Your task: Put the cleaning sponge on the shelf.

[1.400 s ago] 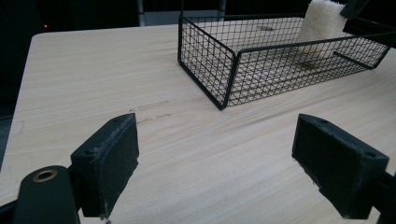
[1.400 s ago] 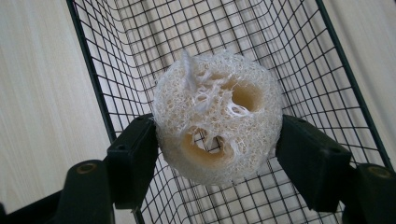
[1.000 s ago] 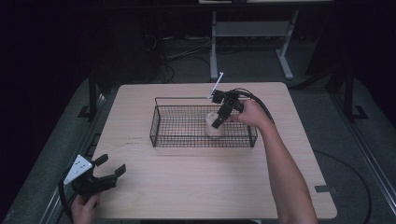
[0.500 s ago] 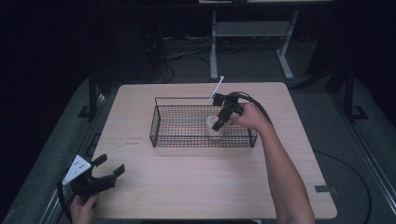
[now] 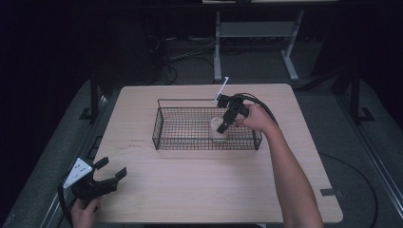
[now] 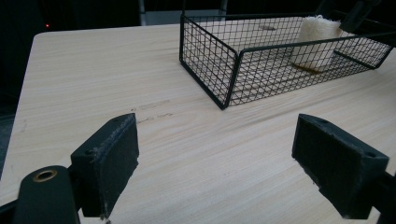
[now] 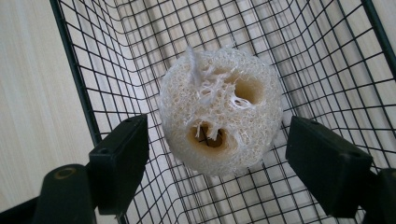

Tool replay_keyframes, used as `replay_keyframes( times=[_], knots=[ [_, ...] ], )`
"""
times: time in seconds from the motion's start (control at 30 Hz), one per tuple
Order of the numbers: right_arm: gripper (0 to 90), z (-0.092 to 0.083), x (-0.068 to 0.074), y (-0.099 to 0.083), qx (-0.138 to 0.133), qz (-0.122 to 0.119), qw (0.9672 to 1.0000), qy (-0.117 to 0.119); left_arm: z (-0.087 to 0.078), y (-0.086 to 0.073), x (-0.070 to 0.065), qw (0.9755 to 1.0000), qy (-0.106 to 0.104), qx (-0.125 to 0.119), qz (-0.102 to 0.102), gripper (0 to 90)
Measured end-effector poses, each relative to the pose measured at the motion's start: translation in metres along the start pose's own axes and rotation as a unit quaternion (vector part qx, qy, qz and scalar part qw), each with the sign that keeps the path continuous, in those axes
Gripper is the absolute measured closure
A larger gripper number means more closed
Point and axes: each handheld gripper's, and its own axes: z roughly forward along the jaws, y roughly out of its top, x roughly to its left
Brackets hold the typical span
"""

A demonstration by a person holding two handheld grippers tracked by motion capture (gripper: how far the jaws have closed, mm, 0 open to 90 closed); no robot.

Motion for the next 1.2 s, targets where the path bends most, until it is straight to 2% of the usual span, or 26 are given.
replay_keyframes(
  times=[0.7, 0.77, 1.03, 1.2],
  knots=[
    [17.8, -0.007, 0.004, -0.001, -0.001, 0.002, 1.0, -0.002, -0.001, 0.0, -0.001, 1.0, -0.001, 0.0, -0.001, 13.9],
    [17.8, -0.011, 0.005, -0.002, -0.011, 0.004, 0.9999, -0.003, -0.001, 0.0, -0.001, 1.0, 0.0, -0.001, -0.001, 13.9],
    [17.2, -0.017, 0.006, -0.005, -0.014, 0.004, 0.9998, -0.01, -0.001, 0.0, -0.001, 1.0, -0.001, 0.001, 0.003, 13.9],
    [17.2, -0.024, 0.009, -0.009, -0.025, 0.002, 0.9996, -0.014, 0.001, 0.0, -0.002, 1.0, -0.002, 0.001, 0.002, 13.9]
  ],
)
